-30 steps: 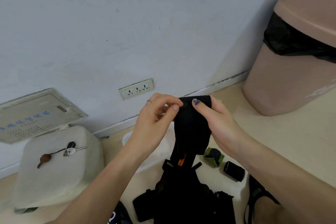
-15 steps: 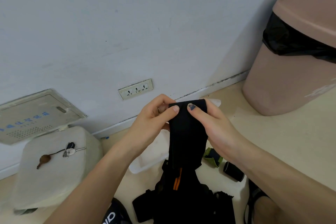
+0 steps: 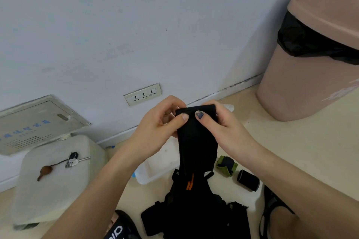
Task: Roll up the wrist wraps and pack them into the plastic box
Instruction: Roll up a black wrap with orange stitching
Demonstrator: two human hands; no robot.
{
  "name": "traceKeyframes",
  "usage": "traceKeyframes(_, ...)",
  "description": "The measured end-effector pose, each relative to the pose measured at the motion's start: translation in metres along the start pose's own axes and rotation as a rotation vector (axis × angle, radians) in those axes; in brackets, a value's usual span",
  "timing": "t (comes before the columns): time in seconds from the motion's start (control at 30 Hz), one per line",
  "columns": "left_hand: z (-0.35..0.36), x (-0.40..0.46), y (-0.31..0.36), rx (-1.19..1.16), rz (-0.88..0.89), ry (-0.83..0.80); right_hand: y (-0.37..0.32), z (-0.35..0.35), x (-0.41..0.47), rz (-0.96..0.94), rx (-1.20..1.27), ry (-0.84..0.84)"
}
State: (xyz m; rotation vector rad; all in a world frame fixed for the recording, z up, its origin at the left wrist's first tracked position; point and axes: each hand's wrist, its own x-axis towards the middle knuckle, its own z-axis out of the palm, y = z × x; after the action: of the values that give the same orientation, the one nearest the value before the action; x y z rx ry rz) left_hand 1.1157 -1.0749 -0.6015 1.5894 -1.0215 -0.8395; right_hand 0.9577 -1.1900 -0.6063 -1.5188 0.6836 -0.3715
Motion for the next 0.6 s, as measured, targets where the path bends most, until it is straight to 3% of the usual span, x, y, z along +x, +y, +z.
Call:
traceKeyframes(0.17, 0.0017, -0.0011, 0.0024, 0.177, 0.084, 0.036, -0.0009, -0.0017, 0.0041, 0.019, 0.041, -0.026)
traceKeyframes(0.37, 0.0044, -0.0026, -0.0017, 0.463, 0.316, 0.036, 0.0030, 0.0020, 0.0073, 0.111, 0.097, -0.008)
traceKeyframes(0.6, 0.0041, -0.0023, -0.0075, 0.516, 0.417, 0.058, 0.0013, -0.0014, 0.0077, 0.068, 0.116, -0.080)
